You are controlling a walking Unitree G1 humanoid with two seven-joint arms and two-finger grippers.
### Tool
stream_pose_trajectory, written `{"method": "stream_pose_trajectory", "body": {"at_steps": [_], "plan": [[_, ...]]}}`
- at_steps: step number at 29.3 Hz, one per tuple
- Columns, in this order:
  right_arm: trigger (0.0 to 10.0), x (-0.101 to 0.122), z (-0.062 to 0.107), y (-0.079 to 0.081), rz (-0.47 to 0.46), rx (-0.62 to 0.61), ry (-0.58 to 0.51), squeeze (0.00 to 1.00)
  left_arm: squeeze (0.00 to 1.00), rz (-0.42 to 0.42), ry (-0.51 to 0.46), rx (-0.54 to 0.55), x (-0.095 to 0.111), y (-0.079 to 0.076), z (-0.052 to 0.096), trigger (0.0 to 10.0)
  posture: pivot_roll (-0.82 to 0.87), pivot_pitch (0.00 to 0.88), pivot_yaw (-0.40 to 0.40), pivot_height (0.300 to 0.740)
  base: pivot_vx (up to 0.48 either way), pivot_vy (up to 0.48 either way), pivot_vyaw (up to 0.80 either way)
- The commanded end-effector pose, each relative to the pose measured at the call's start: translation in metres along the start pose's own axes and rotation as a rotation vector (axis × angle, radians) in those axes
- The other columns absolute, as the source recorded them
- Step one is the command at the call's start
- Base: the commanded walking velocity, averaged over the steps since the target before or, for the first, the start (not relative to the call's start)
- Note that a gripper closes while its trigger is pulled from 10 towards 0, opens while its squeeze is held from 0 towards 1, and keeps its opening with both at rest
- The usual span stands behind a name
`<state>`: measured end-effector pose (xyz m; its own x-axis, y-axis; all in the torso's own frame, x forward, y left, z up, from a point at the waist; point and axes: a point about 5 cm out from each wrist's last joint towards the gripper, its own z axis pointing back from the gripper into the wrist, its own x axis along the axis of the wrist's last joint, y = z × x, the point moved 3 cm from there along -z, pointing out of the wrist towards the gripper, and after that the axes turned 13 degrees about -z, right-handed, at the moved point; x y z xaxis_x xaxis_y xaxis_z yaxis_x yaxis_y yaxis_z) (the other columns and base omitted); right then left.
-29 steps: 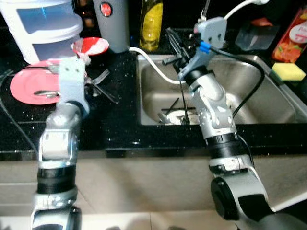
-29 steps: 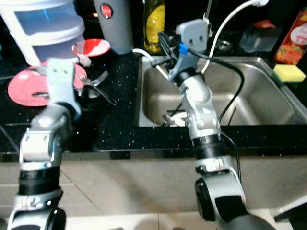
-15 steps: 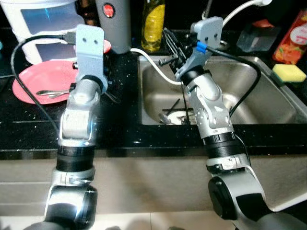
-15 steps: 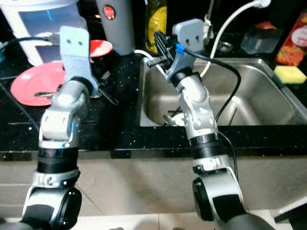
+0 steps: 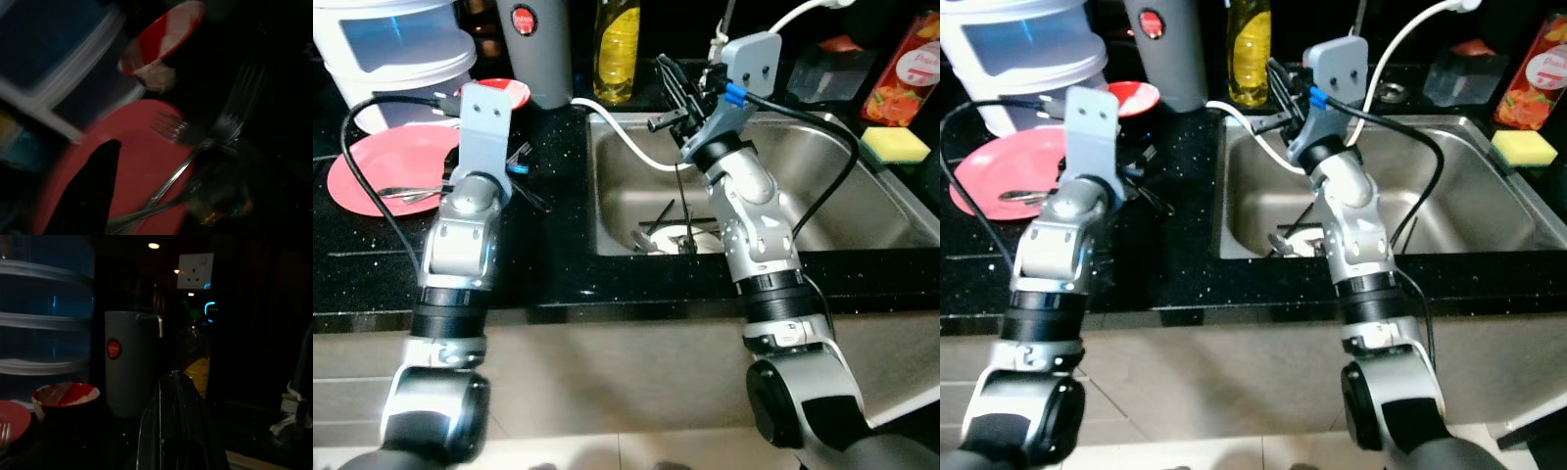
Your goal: Kitchen organization
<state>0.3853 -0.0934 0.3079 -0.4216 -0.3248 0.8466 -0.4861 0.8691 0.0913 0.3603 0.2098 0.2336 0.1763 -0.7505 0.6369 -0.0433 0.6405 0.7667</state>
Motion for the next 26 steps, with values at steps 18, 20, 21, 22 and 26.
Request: {"method": "stream_pose_trajectory", "body": {"at_steps": [18, 20, 21, 22, 26], "plan": [[10.0, -0.009, -0.003, 0.011, -0.028, 0.032, 0.017, 0.0, 0.0, -0.479, -0.001, -0.323, -0.043, -0.003, 0.066, 10.0, 0.16, 0.0, -0.007, 0.74, 0.0, 0.0, 0.0], [10.0, -0.009, -0.003, 0.013, -0.032, 0.038, 0.019, 0.0, 0.0, -0.57, 0.012, -0.375, -0.051, -0.006, 0.054, 10.0, 0.16, 0.0, -0.008, 0.74, 0.0, 0.0, 0.0], [10.0, -0.009, -0.003, 0.013, -0.032, 0.038, 0.019, 0.0, 0.0, -0.57, 0.012, -0.375, -0.051, -0.006, 0.054, 10.0, 0.16, 0.0, -0.008, 0.74, 0.0, 0.0, 0.0], [10.0, -0.01, -0.003, 0.013, -0.033, 0.04, 0.02, 0.0, 0.0, -0.601, 0.017, -0.396, -0.054, -0.007, 0.051, 10.0, 0.16, 0.0, -0.008, 0.74, 0.0, 0.0, 0.0], [10.0, -0.01, -0.001, 0.012, -0.03, 0.038, 0.027, 0.0, 0.0, -0.698, -0.018, -0.427, -0.061, -0.012, 0.031, 10.0, 0.14, 0.0, -0.012, 0.74, 0.0, 0.0, 0.0]]}}
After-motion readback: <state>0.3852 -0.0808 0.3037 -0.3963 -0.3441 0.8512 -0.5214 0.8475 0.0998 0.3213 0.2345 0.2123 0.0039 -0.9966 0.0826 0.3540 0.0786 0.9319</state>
